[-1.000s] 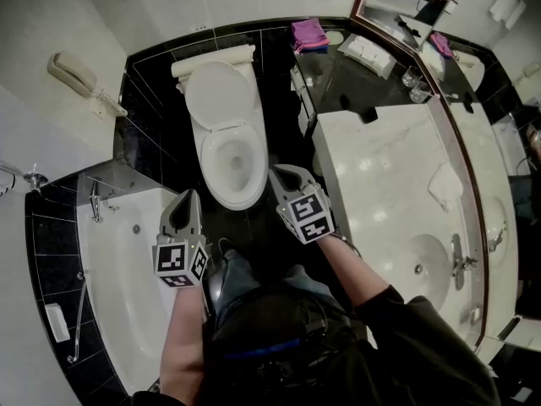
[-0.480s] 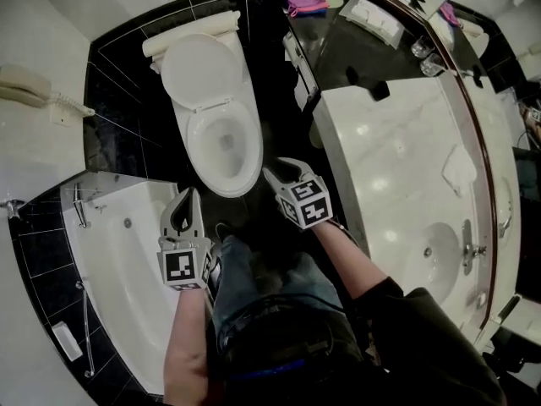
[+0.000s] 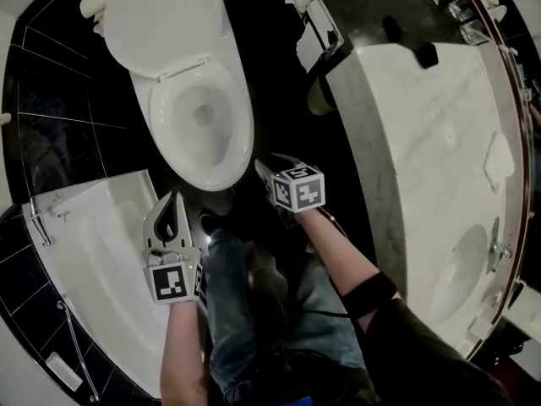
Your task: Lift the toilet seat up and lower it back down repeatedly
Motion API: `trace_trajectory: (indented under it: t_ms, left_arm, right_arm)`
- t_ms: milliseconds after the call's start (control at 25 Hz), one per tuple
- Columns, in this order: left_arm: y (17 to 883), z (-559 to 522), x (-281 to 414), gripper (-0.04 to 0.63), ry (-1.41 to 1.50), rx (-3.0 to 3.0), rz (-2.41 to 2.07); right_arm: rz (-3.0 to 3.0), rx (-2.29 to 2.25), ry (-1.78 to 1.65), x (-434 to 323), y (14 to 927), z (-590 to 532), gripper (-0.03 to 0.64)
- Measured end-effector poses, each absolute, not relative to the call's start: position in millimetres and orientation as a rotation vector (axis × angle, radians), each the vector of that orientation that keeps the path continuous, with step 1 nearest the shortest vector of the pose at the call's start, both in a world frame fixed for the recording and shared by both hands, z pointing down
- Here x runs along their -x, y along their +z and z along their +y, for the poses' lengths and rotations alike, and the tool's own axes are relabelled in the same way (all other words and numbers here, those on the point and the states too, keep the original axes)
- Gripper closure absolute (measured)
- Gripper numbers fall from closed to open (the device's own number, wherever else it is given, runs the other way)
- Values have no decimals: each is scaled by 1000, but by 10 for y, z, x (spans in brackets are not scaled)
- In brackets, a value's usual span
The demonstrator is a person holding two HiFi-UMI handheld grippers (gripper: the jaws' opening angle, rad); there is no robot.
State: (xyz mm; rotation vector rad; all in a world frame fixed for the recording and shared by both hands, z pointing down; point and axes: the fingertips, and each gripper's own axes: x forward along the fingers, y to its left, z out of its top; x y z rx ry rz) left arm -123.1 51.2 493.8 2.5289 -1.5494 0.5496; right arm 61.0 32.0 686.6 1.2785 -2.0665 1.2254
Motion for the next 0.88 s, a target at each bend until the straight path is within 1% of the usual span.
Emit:
trace_trajectory:
  t_ms: [200, 400, 560, 880]
  left_arm:
    - [5586, 389, 1222, 611, 553, -2529, -1526]
    - [6078, 322, 1237, 611, 582, -2566, -1497]
    - [6311, 276, 1247, 611, 605, -2574, -1474]
    - [6595, 153, 1279, 611, 628, -2571, -1462]
  right_arm:
    - [-2018, -1313, 1562, -523, 7768, 232, 469]
    - [-1985, -1287, 1838, -392, 8362, 174, 469]
    - [-1948, -1276, 1978, -347, 8660, 148, 468]
    - [-1891, -1254, 2136, -276, 8964, 80, 466]
